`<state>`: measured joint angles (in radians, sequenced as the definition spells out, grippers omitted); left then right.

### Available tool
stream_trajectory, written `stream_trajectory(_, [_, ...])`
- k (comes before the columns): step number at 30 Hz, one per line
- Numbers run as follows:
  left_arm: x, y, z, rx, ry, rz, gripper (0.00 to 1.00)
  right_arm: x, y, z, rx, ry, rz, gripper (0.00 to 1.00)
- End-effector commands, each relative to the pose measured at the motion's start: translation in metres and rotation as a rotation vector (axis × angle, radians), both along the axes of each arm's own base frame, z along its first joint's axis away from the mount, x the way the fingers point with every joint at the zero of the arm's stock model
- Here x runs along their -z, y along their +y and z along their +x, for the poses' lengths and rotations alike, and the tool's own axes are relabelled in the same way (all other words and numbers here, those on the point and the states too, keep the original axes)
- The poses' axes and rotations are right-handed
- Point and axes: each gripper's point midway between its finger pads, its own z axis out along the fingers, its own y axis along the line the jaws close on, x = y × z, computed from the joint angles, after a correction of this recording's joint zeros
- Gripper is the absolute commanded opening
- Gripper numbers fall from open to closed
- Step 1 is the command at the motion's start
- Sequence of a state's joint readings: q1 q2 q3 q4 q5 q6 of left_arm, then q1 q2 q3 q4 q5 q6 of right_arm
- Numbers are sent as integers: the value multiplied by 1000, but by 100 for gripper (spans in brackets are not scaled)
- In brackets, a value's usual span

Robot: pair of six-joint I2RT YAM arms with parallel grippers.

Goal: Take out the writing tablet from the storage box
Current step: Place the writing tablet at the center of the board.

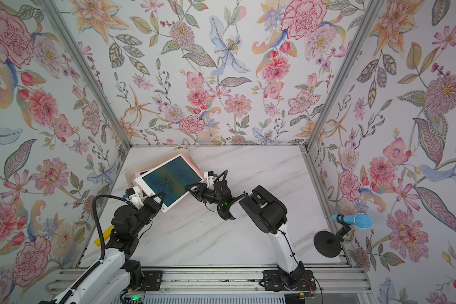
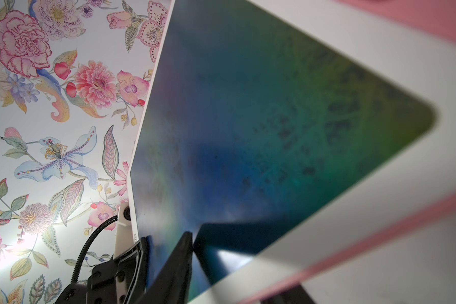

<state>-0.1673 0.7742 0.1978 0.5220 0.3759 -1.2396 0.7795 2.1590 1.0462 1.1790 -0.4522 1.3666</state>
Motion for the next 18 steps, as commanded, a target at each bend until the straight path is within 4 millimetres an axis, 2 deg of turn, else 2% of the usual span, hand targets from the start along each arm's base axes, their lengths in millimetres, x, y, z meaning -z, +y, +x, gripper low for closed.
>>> stream_trajectory(1, [8, -12, -5, 55, 16, 2, 0, -47, -1, 7, 15, -102, 128, 37])
stream_trajectory(6, [16, -23, -4, 84, 35, 9, 0, -47, -5, 9, 19, -106, 133, 32])
stream_trajectory(11, [26, -31, -4, 108, 65, 9, 0, -52, -9, 9, 16, -111, 155, 32])
stream_trajectory(18, [38, -36, -4, 122, 94, 17, 4, -60, -18, 12, 19, -126, 174, 22])
